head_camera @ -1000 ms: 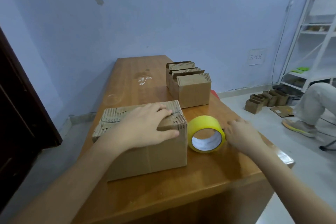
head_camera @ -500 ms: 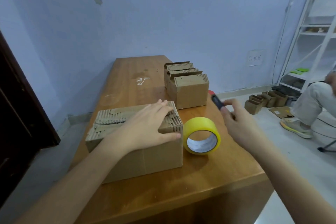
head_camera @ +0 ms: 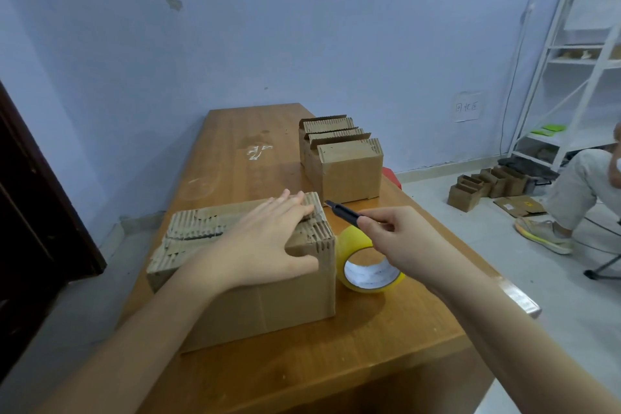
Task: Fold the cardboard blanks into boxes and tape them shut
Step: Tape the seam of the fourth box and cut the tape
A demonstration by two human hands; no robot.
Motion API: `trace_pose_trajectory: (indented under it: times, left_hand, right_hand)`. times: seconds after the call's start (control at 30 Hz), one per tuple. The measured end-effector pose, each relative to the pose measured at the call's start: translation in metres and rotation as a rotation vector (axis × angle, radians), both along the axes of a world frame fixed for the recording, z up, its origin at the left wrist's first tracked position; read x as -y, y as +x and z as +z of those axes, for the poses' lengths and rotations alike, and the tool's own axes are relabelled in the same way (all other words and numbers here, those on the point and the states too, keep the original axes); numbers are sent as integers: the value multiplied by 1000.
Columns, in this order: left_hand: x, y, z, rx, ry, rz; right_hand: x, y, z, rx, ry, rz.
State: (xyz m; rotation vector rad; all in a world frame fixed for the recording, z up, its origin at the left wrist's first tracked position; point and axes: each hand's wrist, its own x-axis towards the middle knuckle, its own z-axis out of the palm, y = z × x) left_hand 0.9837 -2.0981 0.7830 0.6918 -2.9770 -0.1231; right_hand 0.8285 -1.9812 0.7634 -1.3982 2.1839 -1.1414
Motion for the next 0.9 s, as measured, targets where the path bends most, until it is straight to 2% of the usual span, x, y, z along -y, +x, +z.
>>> trace_pose_trajectory:
  times: [0.13,0.33,0.53,0.7,0.9]
  left_hand:
    - [2,0,-1,9,-9,-4]
    - [2,-1,-2,-3,-13,-4]
    - [3,-3,-3,20,-38,-7]
    - [3,-3,-2,36,-49,-9]
    - [4,-3,-3,68,-69,-16]
  right_hand:
    - [5,6,-1,-128,52,-19]
    - [-8,15,0,-162,67,-6]
    - [-6,15,3,4,30,-61]
    - [1,24,2,-127,102,-47]
    - [-26,27,9,-185,112,16]
